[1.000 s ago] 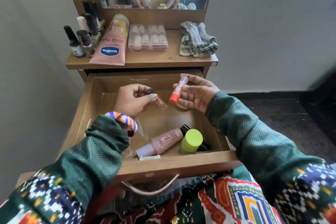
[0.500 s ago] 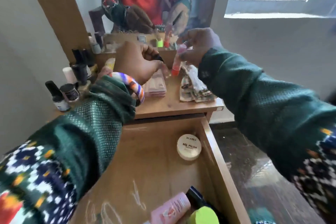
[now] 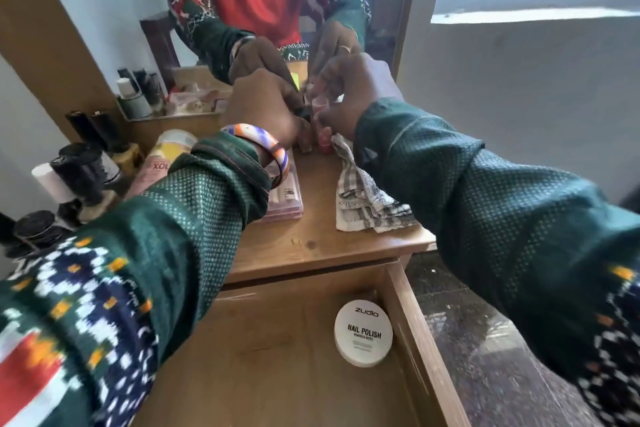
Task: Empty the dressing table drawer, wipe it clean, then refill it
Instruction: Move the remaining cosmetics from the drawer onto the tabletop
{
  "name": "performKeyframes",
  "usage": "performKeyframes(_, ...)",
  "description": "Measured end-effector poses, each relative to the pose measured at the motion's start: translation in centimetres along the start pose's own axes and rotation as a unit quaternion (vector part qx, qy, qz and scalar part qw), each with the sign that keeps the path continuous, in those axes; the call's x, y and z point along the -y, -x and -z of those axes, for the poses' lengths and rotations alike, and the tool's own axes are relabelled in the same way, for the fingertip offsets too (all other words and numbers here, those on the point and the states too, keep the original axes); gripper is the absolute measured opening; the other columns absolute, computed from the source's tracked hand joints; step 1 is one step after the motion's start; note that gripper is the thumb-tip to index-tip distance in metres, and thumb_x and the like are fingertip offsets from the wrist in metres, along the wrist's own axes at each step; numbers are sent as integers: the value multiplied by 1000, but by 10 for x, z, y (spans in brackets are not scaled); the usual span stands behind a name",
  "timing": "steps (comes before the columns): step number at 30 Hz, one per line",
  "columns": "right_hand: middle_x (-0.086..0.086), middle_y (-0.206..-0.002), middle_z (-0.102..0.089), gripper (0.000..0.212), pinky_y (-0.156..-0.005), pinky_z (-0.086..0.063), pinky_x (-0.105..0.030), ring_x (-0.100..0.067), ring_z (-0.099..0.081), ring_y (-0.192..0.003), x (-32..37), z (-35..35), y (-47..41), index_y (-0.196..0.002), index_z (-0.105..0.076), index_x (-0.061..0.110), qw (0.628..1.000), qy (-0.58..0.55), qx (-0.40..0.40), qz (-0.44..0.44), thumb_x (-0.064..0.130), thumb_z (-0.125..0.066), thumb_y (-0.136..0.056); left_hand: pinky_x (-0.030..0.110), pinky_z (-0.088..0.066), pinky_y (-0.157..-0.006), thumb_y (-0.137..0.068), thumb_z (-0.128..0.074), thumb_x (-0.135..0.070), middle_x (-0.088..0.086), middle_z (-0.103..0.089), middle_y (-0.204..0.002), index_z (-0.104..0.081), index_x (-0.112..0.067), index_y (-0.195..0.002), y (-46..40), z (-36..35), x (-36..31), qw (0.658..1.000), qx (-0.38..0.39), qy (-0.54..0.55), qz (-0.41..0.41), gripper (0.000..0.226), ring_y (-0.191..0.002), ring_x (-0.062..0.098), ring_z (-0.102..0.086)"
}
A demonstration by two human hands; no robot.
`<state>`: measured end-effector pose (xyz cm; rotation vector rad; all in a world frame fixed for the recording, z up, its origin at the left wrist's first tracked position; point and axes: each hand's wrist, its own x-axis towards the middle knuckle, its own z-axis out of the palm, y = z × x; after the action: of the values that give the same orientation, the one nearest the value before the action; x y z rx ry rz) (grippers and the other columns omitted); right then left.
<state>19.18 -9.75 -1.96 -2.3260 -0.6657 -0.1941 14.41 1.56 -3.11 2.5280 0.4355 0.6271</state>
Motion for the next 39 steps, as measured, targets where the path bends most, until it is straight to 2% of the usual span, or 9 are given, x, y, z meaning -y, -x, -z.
performKeyframes(6, 0, -93, -63, 19, -86, -54, -38, -20, -62, -91, -4, -1, 4, -84, -67, 28, 1000, -10, 7, -12, 13, -68, -72, 30, -49, -77, -73, -71, -12, 13, -72, -100, -73, -16, -91, 3, 0, -2, 1000, 14, -25, 2, 18, -95, 29, -65)
performKeyframes(11, -2, -109, -64, 35, -92, -52, -36, -20, -61, -101, -6, 8, 2, -106, -66, 23, 1000, -8, -5, -23, 12, -72, -73, 41, -52, -88, -72, -72, -11, 13, -71, -101, -70, -11, -96, 5, 10, -5, 999, 10, -36, -4, 24, -99, 31, -63)
performKeyframes(16, -5, -114, -64, 45, -95, -51, -32, -19, -61, -102, -4, 21, 5, -113, -65, 17, 999, -17, 5, -26, 8, -77, -71, 43, -50, -91, -74, -71, -12, 13, -69, -106, -67, -14, -103, 14, 22, -12, 1000, -3, -21, 1, 29, -101, 32, -63)
performKeyframes(21, 1, -94, -65, 42, -68, -49, -11, -7, -58, -74, -8, 45, 42, -106, -67, 18, 998, -53, -13, -28, 17, -82, -67, 31, -53, -82, -76, -70, -13, 1, -67, -85, -66, -10, -100, 70, 32, -22, 995, -67, 66, -40, 24, -85, 20, -65)
performKeyframes(25, 6, -76, -64, 28, -60, -48, -8, 0, -53, -58, -17, 45, 103, -94, -69, 19, 998, -43, 36, 14, 12, -79, -68, 25, -50, -67, -78, -64, -16, -10, -61, -74, -68, -12, -91, 152, 12, -14, 985, -95, 135, -60, 14, -65, 13, -62)
performKeyframes(29, 1, -70, -66, 23, -56, -42, -1, 1, -50, -51, -33, 31, 149, -90, -71, 15, 992, -13, 124, 13, 6, -77, -70, 29, -53, -70, -75, -64, -28, -7, -67, -74, -68, -19, -86, 196, -16, 7, 994, 75, 78, 1, 14, -73, 17, -66)
performKeyframes(33, 4, -71, -66, 22, -67, -48, -13, -4, -53, -59, -36, 27, 179, -90, -70, 15, 962, 28, 270, 20, 4, -74, -72, 34, -52, -87, -76, -70, -36, -2, -69, -97, -66, -21, -95, 199, -16, 10, 949, 308, -63, 18, 24, -96, 23, -64)
performKeyframes(37, 11, -58, -52, 21, -62, -44, -20, 1, -47, -52, -25, 30, 203, -87, -69, 22, 921, 51, 384, 38, 33, -76, -70, 31, -50, -86, -73, -73, -39, -1, -65, -96, -65, -18, -103, 210, -9, 13, 895, 431, -113, 11, 37, -95, 20, -62)
performKeyframes(39, 9, -62, -58, 31, -59, -47, -22, 0, -53, -54, -14, 32, 213, -90, -70, 23, 896, 62, 438, 34, 46, -72, -69, 29, -50, -83, -70, -75, -42, -4, -61, -90, -64, -19, -103, 218, -6, 18, 881, 454, -137, 14, 42, -91, 19, -61)
